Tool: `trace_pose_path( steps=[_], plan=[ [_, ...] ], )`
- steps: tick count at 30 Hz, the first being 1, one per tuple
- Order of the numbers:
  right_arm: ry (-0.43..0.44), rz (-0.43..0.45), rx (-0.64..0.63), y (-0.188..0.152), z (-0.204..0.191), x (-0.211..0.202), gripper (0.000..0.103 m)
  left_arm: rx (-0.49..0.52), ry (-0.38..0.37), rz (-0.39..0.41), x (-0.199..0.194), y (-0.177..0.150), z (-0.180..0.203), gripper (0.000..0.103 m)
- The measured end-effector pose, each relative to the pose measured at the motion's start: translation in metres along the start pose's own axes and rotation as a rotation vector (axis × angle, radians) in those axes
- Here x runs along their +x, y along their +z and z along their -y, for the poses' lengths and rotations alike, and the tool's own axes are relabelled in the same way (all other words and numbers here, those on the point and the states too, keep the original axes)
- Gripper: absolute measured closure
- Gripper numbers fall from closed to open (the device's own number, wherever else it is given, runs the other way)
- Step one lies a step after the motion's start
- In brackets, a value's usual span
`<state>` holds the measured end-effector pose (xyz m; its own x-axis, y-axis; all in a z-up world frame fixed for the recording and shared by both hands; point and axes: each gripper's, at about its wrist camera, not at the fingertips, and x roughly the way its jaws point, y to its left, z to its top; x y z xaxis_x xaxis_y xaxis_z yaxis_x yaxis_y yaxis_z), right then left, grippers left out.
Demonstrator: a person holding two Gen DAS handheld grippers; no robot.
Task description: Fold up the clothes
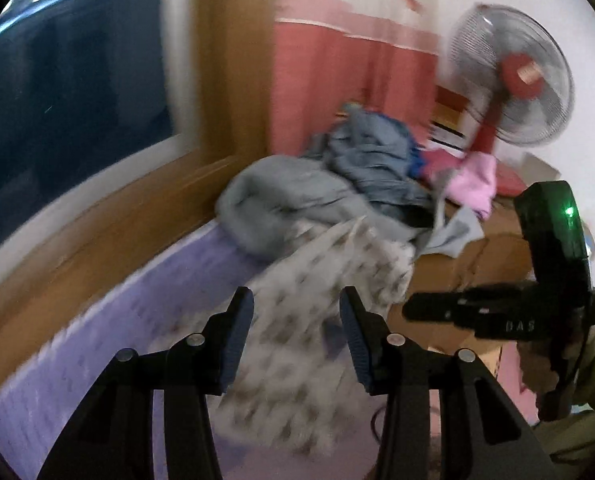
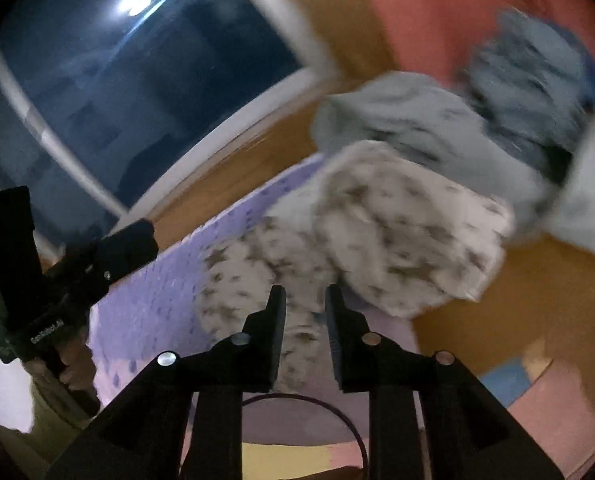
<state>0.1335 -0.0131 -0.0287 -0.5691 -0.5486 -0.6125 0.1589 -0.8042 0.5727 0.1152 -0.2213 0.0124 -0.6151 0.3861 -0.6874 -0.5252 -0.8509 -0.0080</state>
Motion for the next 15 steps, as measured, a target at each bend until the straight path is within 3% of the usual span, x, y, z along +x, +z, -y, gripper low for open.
trace_pose_path(
  steps=[3,8,10,11,14,15],
  plan=[
    [0.006,0.035,0.062,0.008,0.016,0.002,0.082,0.072,-0.032,-0.037,0.034,0.026,0.021,0.058],
    [-0.018,0.039,0.042,0.006,0.031,0.020,0.079,0.228,-0.022,-0.138,0.092,0.046,0.056,0.058],
    [-0.029,0.036,0.004,0.003,0.035,0.025,0.059,0.286,0.007,-0.186,0.115,0.047,0.066,0.058],
    [-0.036,0.035,-0.018,0.001,0.037,0.028,0.056,0.296,0.010,-0.206,0.125,0.047,0.066,0.058],
    [-0.049,0.021,-0.081,-0.001,0.040,0.044,0.053,0.286,0.014,-0.263,0.148,0.044,0.061,0.058],
    [-0.052,0.015,-0.102,-0.001,0.041,0.049,0.053,0.272,0.012,-0.280,0.153,0.041,0.057,0.066]
  ],
)
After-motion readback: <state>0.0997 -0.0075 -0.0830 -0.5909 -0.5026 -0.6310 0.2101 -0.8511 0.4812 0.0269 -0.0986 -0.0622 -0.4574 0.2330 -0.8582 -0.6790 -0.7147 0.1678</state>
